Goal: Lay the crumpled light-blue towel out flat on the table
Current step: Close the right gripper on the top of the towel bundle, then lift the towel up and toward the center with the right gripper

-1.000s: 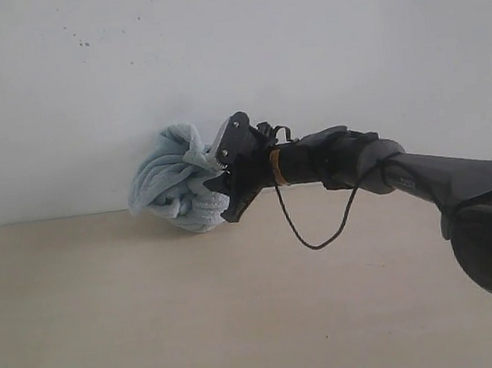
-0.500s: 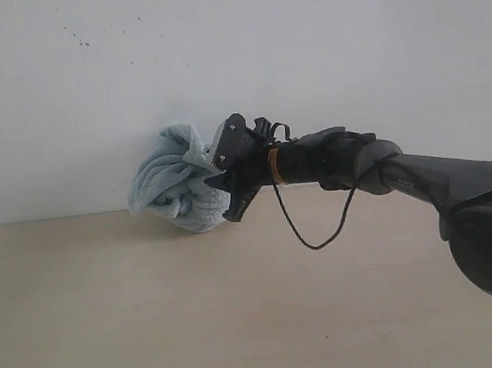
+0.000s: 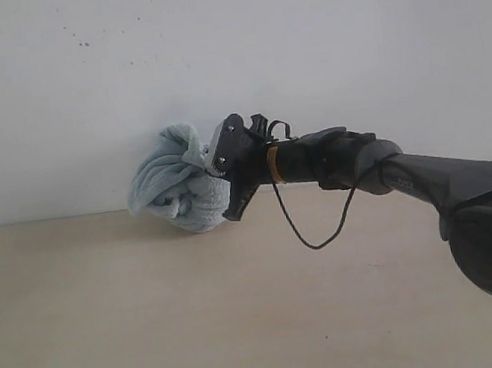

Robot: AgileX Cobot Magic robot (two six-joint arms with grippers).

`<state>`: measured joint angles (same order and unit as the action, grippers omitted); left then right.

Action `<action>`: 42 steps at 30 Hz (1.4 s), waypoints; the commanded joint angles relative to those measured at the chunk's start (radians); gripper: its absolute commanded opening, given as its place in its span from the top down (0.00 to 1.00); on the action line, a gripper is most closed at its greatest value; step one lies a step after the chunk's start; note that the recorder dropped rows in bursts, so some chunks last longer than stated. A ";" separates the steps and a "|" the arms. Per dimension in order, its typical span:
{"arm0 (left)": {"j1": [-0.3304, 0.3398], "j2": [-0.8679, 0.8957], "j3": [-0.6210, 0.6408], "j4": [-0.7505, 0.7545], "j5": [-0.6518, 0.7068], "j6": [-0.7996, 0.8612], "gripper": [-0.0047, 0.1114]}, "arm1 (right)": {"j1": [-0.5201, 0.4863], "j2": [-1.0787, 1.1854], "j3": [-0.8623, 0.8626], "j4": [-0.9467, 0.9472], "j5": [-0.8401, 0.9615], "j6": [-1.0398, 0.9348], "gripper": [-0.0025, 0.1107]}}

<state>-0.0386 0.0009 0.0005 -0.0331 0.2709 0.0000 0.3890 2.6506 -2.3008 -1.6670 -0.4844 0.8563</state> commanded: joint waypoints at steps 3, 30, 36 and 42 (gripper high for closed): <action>-0.007 -0.001 0.000 -0.004 -0.001 0.000 0.93 | -0.021 -0.024 -0.003 -0.077 -0.007 0.217 0.97; -0.007 -0.001 0.000 -0.004 -0.001 0.000 0.93 | -0.311 -0.089 -0.003 -0.077 -0.737 0.999 0.97; -0.007 -0.001 0.000 -0.004 -0.001 0.000 0.93 | -0.318 -0.089 -0.003 -0.077 -0.737 1.150 0.97; -0.007 -0.001 0.000 -0.004 -0.001 0.000 0.93 | -0.318 -0.089 -0.003 -0.077 -0.737 1.242 0.97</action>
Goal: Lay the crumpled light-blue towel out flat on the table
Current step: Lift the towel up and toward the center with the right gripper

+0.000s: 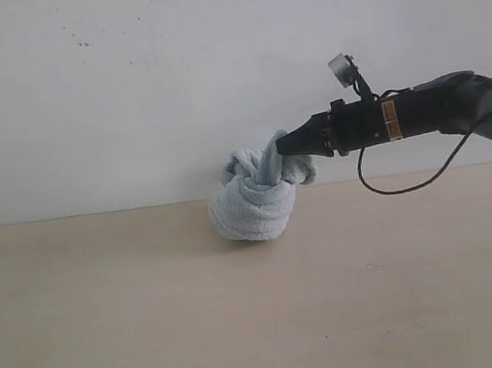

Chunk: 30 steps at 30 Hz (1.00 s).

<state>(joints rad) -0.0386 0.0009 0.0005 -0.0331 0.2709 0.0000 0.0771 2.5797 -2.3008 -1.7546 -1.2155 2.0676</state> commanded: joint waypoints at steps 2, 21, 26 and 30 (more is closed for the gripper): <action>-0.007 -0.001 0.000 -0.004 -0.001 0.000 0.93 | -0.006 -0.023 0.006 0.010 -0.006 0.030 0.97; -0.007 -0.001 0.000 -0.004 -0.001 0.000 0.93 | -0.008 -0.553 0.922 0.010 -0.006 -0.238 0.97; -0.007 -0.001 0.000 -0.004 -0.001 0.000 0.93 | -0.010 -0.724 1.090 0.010 -0.006 -0.249 0.97; -0.007 -0.001 0.000 -0.004 -0.001 0.000 0.93 | -0.010 -0.829 1.148 0.010 -0.006 -0.234 0.97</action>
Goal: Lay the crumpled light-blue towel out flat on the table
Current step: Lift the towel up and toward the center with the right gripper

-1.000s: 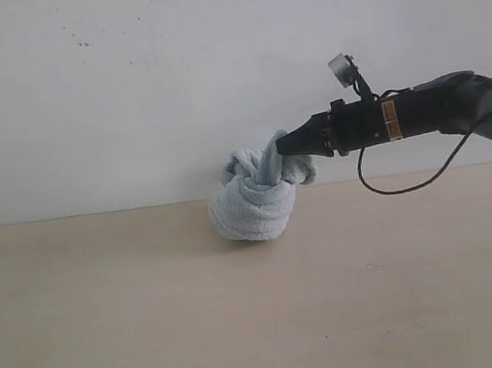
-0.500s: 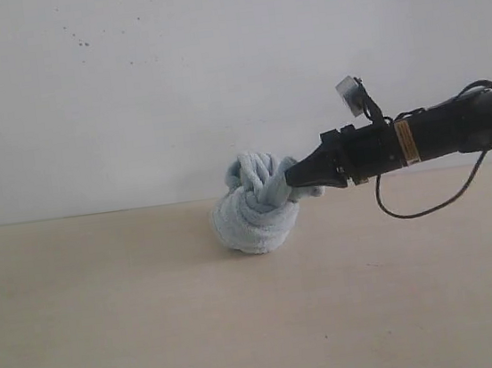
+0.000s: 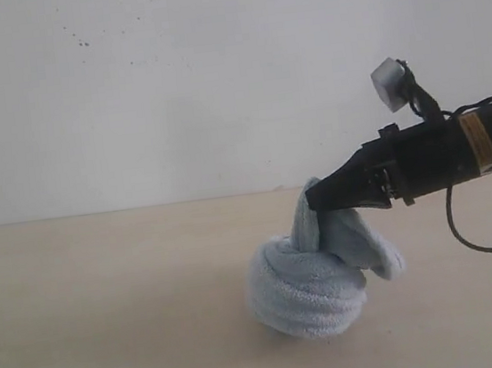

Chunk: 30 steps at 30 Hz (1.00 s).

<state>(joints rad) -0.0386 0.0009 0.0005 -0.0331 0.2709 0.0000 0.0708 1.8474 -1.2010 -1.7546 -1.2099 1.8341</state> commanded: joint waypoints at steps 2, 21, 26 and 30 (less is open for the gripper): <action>-0.007 -0.001 0.000 -0.004 -0.001 0.000 0.93 | -0.004 -0.143 0.052 0.010 -0.011 0.014 0.97; -0.007 -0.001 0.000 -0.004 -0.001 0.000 0.93 | -0.012 -0.307 0.062 0.010 0.031 0.158 0.97; -0.007 -0.001 0.000 -0.004 -0.001 0.000 0.93 | -0.012 -0.323 0.060 0.010 -0.009 0.132 0.97; -0.007 -0.001 0.000 -0.004 -0.001 0.000 0.93 | -0.012 -0.323 0.060 0.010 -0.011 0.148 0.97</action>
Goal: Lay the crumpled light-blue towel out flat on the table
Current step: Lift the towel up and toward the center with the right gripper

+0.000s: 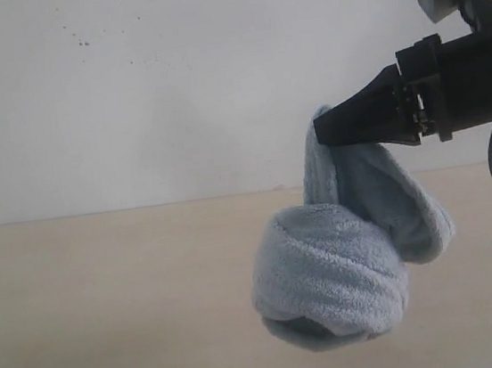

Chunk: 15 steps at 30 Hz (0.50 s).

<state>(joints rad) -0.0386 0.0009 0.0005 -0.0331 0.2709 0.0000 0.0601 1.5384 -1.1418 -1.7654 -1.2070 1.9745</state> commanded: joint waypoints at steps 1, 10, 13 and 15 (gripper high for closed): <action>-0.007 -0.001 0.000 -0.004 -0.001 0.000 0.93 | 0.001 -0.014 0.001 0.021 -0.014 0.009 0.97; -0.007 -0.001 0.000 -0.004 -0.001 0.000 0.93 | 0.001 -0.014 0.001 0.021 -0.014 0.015 0.97; -0.007 -0.001 0.000 -0.004 -0.001 0.000 0.93 | 0.001 -0.014 0.001 0.021 -0.014 0.015 0.97; -0.007 -0.001 0.000 -0.004 -0.001 0.000 0.93 | 0.001 -0.014 0.001 0.021 -0.014 0.015 0.97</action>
<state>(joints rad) -0.0386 0.0009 0.0005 -0.0331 0.2709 0.0000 0.0601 1.5345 -1.1418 -1.7654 -1.2176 1.9928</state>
